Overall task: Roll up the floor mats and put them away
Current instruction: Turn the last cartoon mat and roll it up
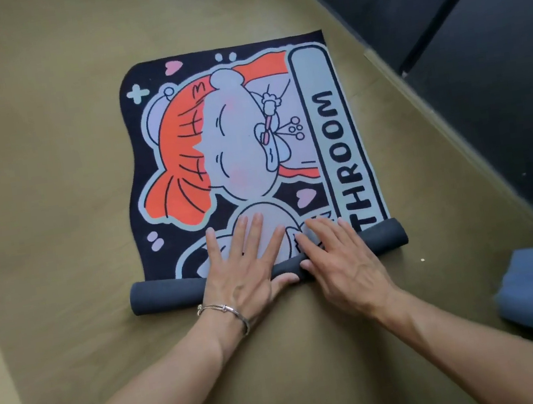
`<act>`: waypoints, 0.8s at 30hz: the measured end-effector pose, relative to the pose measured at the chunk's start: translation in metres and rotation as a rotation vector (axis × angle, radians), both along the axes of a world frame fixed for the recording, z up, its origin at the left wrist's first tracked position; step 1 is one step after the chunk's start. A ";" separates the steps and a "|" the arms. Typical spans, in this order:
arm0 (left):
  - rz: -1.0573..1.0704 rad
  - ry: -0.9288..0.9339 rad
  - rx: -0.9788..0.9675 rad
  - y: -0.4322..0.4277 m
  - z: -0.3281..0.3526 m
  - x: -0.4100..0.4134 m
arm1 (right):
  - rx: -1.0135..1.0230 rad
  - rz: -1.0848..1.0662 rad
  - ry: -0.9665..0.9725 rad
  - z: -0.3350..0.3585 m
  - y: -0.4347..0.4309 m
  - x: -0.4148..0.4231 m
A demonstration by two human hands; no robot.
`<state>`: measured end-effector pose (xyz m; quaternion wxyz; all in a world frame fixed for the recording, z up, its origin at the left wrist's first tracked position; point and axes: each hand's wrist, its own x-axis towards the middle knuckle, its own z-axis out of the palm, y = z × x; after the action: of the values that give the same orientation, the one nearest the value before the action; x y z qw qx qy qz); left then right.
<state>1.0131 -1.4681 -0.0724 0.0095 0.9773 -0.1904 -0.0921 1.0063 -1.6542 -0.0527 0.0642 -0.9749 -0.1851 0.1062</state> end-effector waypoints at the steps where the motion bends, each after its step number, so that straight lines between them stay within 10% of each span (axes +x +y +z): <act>1: 0.008 -0.015 0.013 0.001 0.001 0.005 | -0.003 -0.014 0.010 0.000 0.002 0.006; 24: -0.150 -0.182 -0.080 -0.009 0.007 0.014 | 0.076 -0.153 0.034 -0.010 0.018 0.096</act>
<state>1.0273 -1.4768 -0.0650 0.0243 0.9635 -0.2666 0.0045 1.1022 -1.6364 -0.0629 0.1119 -0.9811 -0.1128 0.1104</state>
